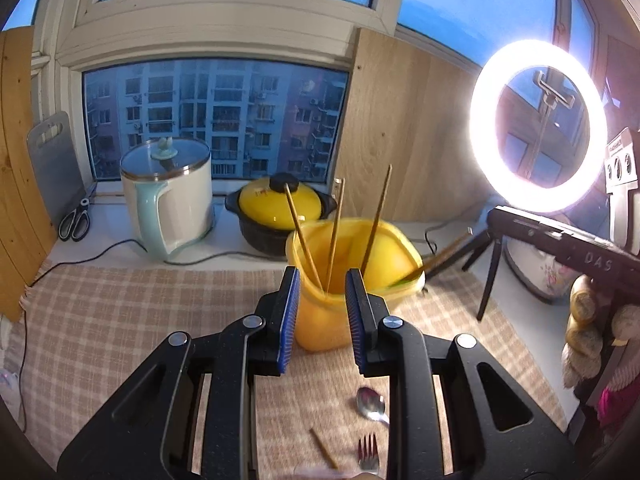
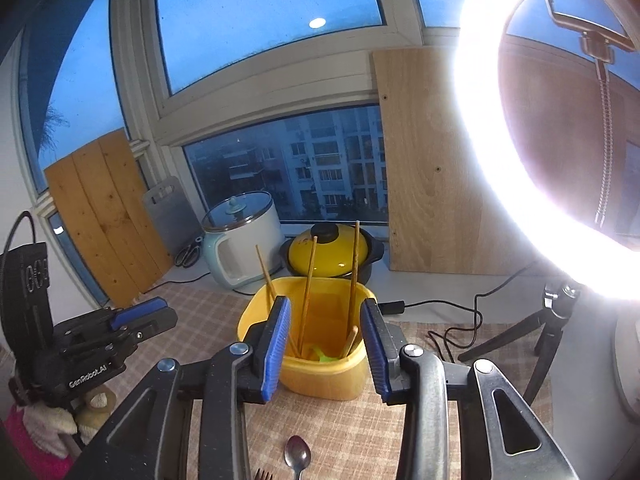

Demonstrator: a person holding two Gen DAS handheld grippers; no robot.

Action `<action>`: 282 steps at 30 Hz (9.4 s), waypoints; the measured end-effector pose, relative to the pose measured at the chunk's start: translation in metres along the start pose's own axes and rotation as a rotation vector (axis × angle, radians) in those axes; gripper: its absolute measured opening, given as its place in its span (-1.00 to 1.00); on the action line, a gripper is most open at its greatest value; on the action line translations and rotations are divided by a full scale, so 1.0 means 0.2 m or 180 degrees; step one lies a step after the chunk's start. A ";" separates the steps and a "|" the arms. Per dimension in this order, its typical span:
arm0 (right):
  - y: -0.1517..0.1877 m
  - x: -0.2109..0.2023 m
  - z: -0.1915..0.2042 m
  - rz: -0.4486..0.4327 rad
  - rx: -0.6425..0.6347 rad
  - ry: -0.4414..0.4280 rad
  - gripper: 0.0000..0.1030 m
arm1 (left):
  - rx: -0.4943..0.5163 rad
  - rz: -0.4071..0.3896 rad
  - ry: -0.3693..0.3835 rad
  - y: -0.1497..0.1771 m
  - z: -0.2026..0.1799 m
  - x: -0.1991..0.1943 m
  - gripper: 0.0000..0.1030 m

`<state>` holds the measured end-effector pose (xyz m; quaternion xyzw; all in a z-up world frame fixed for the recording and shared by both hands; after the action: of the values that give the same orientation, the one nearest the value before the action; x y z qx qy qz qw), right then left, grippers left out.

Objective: Organize utensils
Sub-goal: 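Move both open grippers back down to the spoons and fork, then close the left gripper on the clear plastic spoon, then grasp the dark plastic spoon with the right gripper while the left gripper holds the clear spoon, then lift and carry both spoons to the yellow bucket with both grippers, then open both grippers over the bucket, dropping the spoons inside, then move both open grippers back toward the fork and last chopstick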

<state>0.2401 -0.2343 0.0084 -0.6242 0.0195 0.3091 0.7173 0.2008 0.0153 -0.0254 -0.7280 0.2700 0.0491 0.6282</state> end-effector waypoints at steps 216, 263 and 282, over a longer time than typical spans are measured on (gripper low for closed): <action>-0.21 0.39 0.02 -0.0230 -0.0635 0.0504 -1.00 | -0.1432 -0.0111 0.1261 -0.24 0.18 0.67 -0.19; 0.16 0.04 0.02 0.0174 -0.0055 0.0038 0.02 | 0.0048 0.0638 -0.0199 0.26 0.14 0.11 -0.11; 0.56 0.09 0.21 0.1032 -0.0230 -0.0848 0.36 | -0.0263 0.1007 -0.0288 0.62 0.18 -0.19 -0.11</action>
<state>0.1871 -0.1848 -0.0879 -0.5918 0.0136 0.5008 0.6315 0.1224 0.0539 -0.1280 -0.6987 0.3504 0.1911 0.5938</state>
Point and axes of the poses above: each gripper's, at about its wrist camera, not at the fingertips, and x roughly the way its jaws point, z to its left, y to its underside, the point moved 2 cm from there along x, roughly the way its jaws point, and after that the axes turned 11 degrees about -z, right-handed, at the moved point
